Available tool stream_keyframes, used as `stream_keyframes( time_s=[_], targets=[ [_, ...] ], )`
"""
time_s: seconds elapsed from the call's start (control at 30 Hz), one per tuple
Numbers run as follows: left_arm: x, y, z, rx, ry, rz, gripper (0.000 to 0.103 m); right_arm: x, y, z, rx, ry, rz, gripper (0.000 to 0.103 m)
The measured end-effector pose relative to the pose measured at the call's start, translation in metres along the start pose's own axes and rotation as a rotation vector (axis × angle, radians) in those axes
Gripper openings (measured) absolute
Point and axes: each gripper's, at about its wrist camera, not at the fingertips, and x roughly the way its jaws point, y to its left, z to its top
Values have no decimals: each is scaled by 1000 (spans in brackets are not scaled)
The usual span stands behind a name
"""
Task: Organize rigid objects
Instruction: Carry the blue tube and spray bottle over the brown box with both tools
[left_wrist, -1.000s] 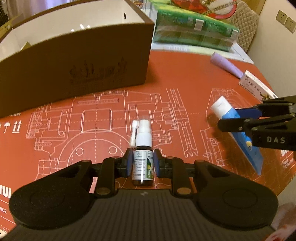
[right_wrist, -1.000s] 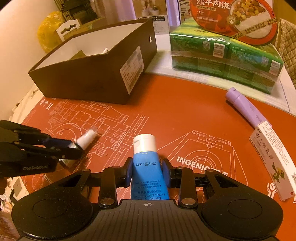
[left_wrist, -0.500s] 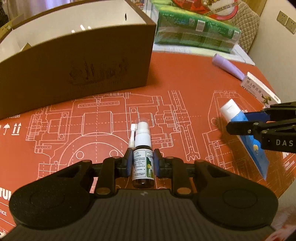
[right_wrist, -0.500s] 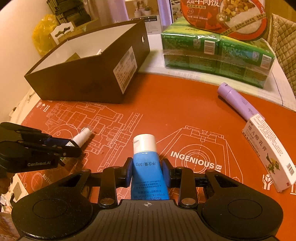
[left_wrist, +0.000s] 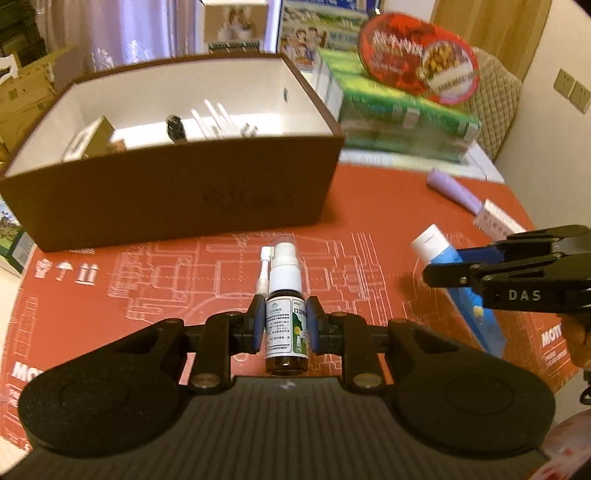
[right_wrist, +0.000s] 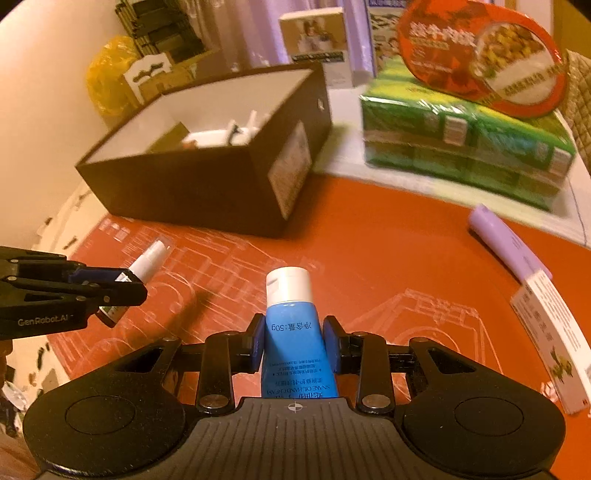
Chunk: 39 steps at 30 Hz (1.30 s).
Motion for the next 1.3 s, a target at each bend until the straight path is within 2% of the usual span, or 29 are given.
stream_keyframes(
  time_s=[0.4,0.57,0.93,1.3],
  targets=[
    [-47,33,32,-42,-139,20,19,-2,47,48,-34,-70,111,30],
    [-52,53,55,-47,-177,34,19,2,61,79,-8,-110,140,30],
    [-34,99,123,-4,-229,81,19,23,75,159,72,-202,76,30],
    [16,135,172,21,-182,95,19,73,62,211,125,-200,-60,30]
  ],
)
